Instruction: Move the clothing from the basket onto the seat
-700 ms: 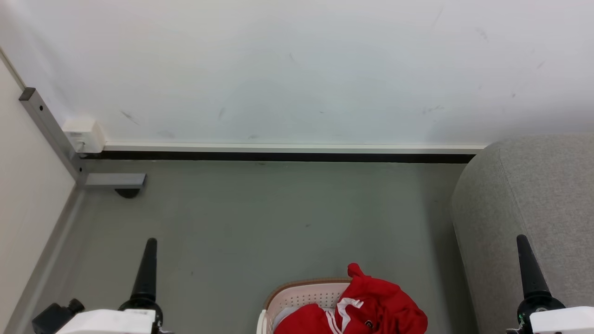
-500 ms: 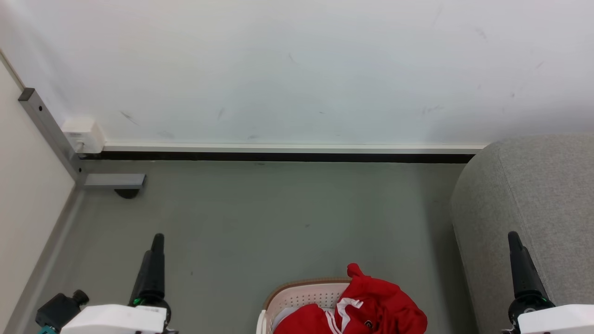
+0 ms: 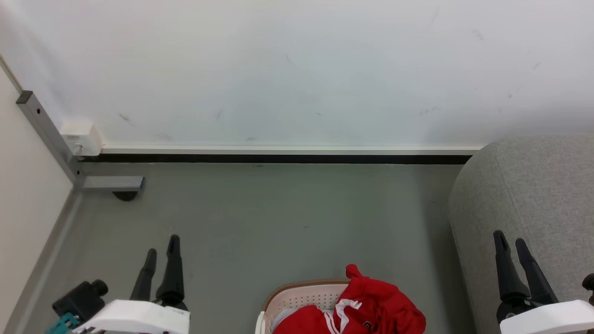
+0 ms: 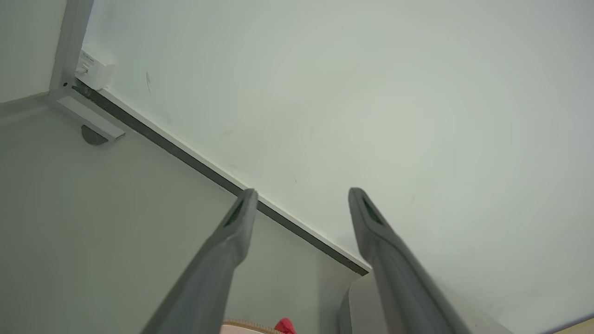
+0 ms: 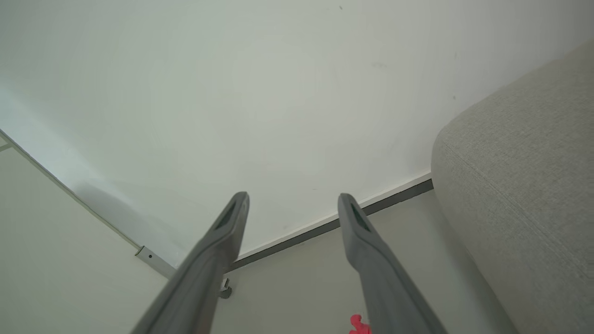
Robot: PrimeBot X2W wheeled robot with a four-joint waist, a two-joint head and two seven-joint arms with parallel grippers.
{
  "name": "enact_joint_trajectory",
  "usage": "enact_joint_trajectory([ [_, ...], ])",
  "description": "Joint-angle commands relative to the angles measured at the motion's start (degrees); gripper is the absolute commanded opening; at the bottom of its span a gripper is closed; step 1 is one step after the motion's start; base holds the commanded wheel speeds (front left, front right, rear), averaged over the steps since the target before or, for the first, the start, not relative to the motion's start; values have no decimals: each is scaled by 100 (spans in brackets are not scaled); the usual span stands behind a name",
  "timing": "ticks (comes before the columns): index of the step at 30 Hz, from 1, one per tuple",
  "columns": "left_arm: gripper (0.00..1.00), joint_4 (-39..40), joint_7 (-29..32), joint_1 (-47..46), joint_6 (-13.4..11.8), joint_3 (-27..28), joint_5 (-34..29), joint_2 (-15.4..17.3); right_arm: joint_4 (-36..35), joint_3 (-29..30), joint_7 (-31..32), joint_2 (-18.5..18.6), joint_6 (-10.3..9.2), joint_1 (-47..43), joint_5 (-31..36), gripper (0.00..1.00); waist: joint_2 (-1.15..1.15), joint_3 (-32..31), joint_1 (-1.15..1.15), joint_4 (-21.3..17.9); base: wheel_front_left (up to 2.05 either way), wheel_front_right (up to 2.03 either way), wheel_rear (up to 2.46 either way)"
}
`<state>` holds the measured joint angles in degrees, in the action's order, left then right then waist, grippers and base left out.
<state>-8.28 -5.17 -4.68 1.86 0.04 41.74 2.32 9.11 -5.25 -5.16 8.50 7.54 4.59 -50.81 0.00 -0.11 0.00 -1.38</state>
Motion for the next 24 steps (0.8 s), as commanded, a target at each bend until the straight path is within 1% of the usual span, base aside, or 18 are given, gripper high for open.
enact_joint_trajectory([
  [1,100,72,-74,-77,-46,-36,-302,77,-52,-7,-68,47,-4,125,289,100,0,-1,0,0,0,0,0],
  [6,100,24,-159,-75,-197,-128,-689,119,-44,-75,-157,58,-4,105,798,100,0,0,0,3,0,0,0],
  [11,100,-11,-236,-86,-272,-204,-982,152,59,-208,-234,89,-5,124,1092,100,0,-14,0,4,0,0,0],
  [17,100,-34,-327,-92,-281,-287,-1303,162,285,-374,-325,144,-5,185,1323,100,0,-30,0,3,0,0,0],
  [24,100,-31,-423,-84,-308,-324,-1646,166,351,-407,-424,152,-6,202,1589,100,0,-41,0,-6,0,0,0],
])
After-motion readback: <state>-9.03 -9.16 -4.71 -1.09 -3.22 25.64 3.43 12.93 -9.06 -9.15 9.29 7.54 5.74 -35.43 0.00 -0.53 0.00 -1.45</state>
